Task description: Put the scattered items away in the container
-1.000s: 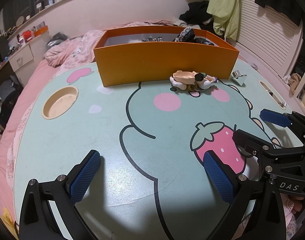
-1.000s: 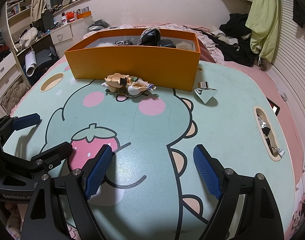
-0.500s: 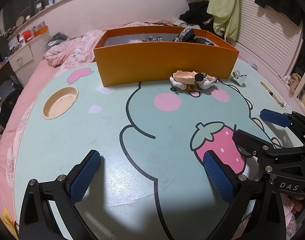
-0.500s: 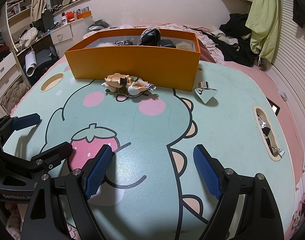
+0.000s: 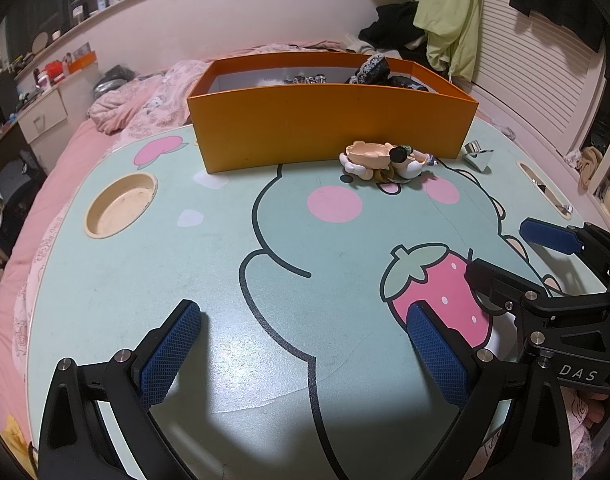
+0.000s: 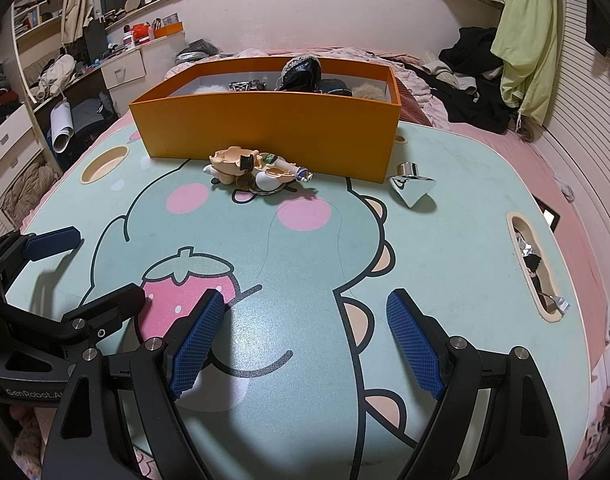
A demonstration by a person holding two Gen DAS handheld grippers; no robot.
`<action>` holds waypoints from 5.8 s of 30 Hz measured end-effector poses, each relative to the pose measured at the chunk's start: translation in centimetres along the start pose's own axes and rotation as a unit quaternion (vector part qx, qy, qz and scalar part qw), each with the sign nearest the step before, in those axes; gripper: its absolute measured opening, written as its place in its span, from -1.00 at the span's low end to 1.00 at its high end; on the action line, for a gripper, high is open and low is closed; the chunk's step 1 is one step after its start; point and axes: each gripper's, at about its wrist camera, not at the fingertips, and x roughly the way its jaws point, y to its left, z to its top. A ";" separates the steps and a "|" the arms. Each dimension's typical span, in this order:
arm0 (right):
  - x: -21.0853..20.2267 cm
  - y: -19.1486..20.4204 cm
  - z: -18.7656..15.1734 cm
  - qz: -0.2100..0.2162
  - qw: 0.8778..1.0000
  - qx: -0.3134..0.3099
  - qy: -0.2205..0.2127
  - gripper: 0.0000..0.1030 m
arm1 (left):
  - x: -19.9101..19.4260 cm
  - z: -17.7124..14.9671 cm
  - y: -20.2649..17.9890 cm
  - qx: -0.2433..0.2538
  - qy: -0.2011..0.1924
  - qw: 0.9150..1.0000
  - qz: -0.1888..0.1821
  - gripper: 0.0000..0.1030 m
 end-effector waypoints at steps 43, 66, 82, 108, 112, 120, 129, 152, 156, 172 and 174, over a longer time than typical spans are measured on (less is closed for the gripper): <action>-0.8 -0.2 0.0 -0.010 1.000 0.017 -0.009 0.62 | -0.2 4.6 0.0 -0.008 -0.031 0.999 -0.024 0.76; -0.9 0.2 0.0 -0.007 1.000 0.018 -0.010 0.62 | 6.3 9.0 -5.4 0.060 0.025 0.997 -0.036 -0.27; -0.9 0.7 -0.1 -0.007 1.000 0.016 -0.010 0.62 | 1.3 5.1 -0.9 0.041 -0.025 0.997 -0.055 -0.28; -1.8 -4.0 1.2 0.015 0.997 0.073 -0.030 0.62 | 0.9 2.8 -2.3 0.077 -0.017 0.995 -0.066 -0.34; -0.9 -6.3 2.6 0.023 0.997 0.073 -0.003 0.62 | -1.1 1.7 -1.4 0.056 -0.039 0.995 -0.077 -0.34; 0.4 -7.2 5.4 -0.006 0.999 0.032 -0.004 0.62 | -2.8 1.3 -1.3 0.051 -0.056 0.993 -0.086 -0.42; 4.1 -6.4 8.1 -0.054 0.998 -0.038 0.016 0.57 | -2.2 1.3 -1.5 0.051 -0.050 0.994 -0.084 -0.42; -2.0 -1.8 5.8 0.117 0.991 -0.052 -0.030 -0.47 | -4.1 9.3 0.4 0.030 -0.093 0.985 -0.139 -0.42; -3.1 -0.6 8.5 0.130 0.989 -0.052 -0.045 -0.47 | -4.2 13.2 0.9 0.037 -0.108 0.984 -0.140 -0.42; 0.5 -0.5 19.2 0.071 0.996 -0.027 -0.055 -0.46 | 2.6 23.1 3.4 0.010 -0.090 0.985 -0.148 -0.42; 1.8 -0.7 19.6 0.063 0.997 -0.024 -0.045 -0.45 | 4.2 23.4 3.3 0.005 -0.077 0.987 -0.139 -0.39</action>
